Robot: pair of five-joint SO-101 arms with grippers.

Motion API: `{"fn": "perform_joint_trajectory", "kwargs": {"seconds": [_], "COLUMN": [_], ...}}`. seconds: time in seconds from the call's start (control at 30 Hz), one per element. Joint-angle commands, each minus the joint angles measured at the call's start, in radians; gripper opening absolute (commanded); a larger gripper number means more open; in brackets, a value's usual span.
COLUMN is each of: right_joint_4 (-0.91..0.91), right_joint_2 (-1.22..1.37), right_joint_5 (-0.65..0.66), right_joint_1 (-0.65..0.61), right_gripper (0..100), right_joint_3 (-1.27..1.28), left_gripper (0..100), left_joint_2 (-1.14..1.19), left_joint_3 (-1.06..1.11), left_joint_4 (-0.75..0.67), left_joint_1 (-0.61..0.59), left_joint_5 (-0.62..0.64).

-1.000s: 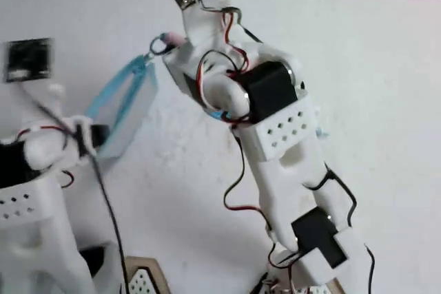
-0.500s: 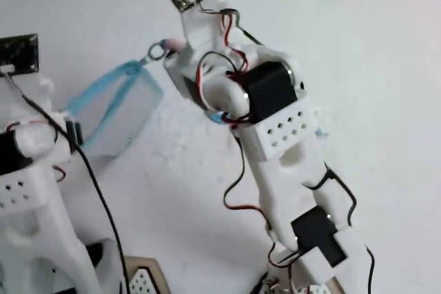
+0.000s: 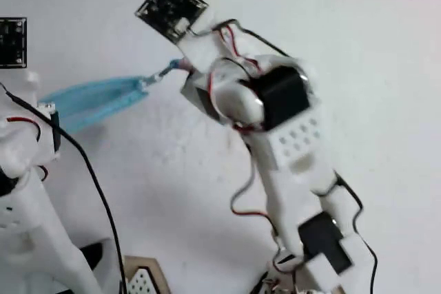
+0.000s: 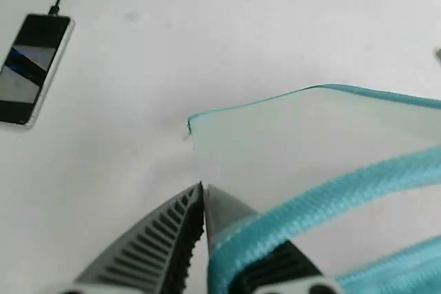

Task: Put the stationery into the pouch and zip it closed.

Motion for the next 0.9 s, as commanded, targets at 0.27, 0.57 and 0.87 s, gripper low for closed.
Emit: {"fn": "perform_joint_trajectory", "kwargs": {"seconds": [0.27, 0.57, 0.87], "right_joint_4": [0.019, -0.018, -0.093], "right_joint_2": [-0.43, -0.104, 0.51], "right_joint_5": [0.204, 0.199, 0.161], "right_joint_1": [-0.035, 0.189, 0.194], "right_gripper": [24.8, 24.8, 24.8], "right_joint_3": [0.397, 0.413, -0.021], "left_gripper": [2, 2, 2], "left_joint_2": [0.002, -0.005, -0.004], "left_joint_3": [0.08, 0.08, 0.086], "left_joint_4": [-0.02, 0.043, 0.043], "left_joint_1": [0.001, 0.002, 0.01], "left_joint_5": [0.044, 0.084, 0.1]}}
